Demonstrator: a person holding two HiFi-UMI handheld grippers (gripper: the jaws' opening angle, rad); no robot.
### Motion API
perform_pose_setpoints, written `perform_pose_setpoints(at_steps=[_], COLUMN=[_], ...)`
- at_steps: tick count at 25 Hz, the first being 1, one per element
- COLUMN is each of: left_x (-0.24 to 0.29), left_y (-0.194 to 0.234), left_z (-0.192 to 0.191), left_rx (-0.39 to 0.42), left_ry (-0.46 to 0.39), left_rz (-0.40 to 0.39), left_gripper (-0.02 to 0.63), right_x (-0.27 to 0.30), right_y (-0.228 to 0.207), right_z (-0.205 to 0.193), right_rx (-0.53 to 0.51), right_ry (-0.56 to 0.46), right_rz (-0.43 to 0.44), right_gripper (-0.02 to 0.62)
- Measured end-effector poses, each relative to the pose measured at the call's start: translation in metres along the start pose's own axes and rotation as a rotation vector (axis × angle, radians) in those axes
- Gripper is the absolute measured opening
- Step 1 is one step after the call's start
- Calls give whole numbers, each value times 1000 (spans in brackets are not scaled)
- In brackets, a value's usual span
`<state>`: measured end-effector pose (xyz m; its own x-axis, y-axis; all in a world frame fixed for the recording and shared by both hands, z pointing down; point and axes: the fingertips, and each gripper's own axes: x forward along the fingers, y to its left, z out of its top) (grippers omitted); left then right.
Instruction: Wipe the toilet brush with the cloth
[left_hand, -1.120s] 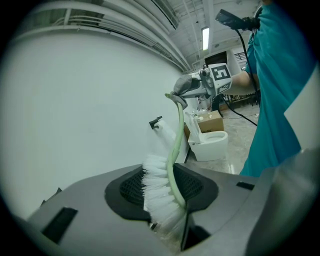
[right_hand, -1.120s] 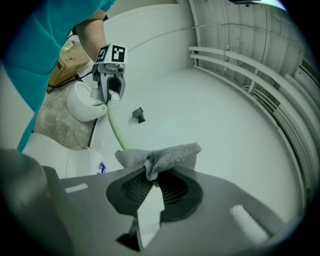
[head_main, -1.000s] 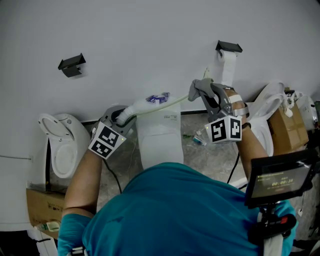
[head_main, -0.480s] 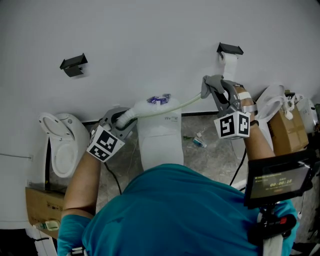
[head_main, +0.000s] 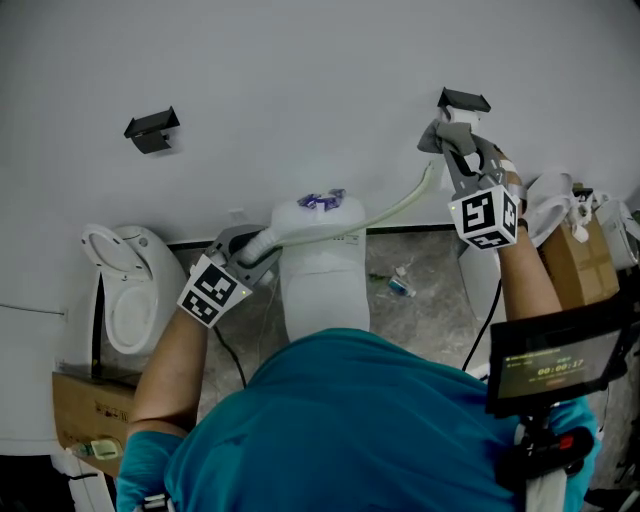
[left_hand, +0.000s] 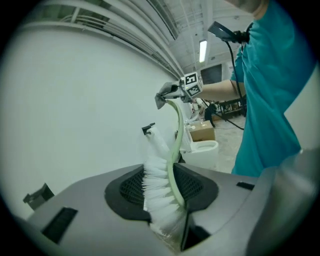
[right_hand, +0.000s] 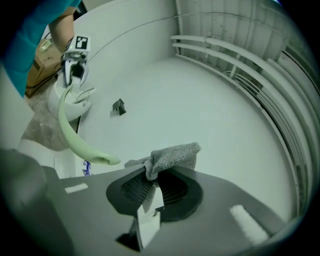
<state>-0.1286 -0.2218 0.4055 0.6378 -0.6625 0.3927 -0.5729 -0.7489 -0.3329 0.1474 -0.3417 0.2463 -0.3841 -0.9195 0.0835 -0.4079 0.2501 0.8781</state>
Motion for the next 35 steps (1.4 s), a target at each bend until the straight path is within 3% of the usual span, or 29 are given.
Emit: perform_pose_setpoints(at_steps=[3, 8, 11, 14, 17, 20, 24, 31, 35], left_x=[2, 5, 5, 8, 14, 21, 27, 26, 26], left_y=[-7, -16, -11, -5, -7, -17, -27, -33, -32], left_z=[-5, 1, 14, 30, 49, 60, 57, 57, 54], left_rx=[-137, -390, -538, -633, -638, -578, -528, -538, -485], left_ry=[-34, -141, -229, -272, -281, -255, -200, -182, -154], left_rz=[-36, -116, -146, -162, -183, -207, -218, -235, -224], left_gripper=[156, 156, 156, 156, 156, 156, 156, 156, 156], right_x=[-19, -34, -31, -31, -34, -37, -40, -46, -46], right_y=[0, 30, 71, 144, 200, 216, 210, 213, 208], right_z=[12, 20, 20, 48, 86, 115, 126, 129, 128], right_rx=[224, 621, 981, 1164, 1271, 1324, 1292, 1309, 1316], right_ry=[-71, -160, -185, -166, -161, -199, -248, -270, -281], right_rz=[-3, 82, 264, 550, 798, 923, 939, 963, 957], right_gripper=[35, 35, 35, 35, 35, 35, 35, 35, 35])
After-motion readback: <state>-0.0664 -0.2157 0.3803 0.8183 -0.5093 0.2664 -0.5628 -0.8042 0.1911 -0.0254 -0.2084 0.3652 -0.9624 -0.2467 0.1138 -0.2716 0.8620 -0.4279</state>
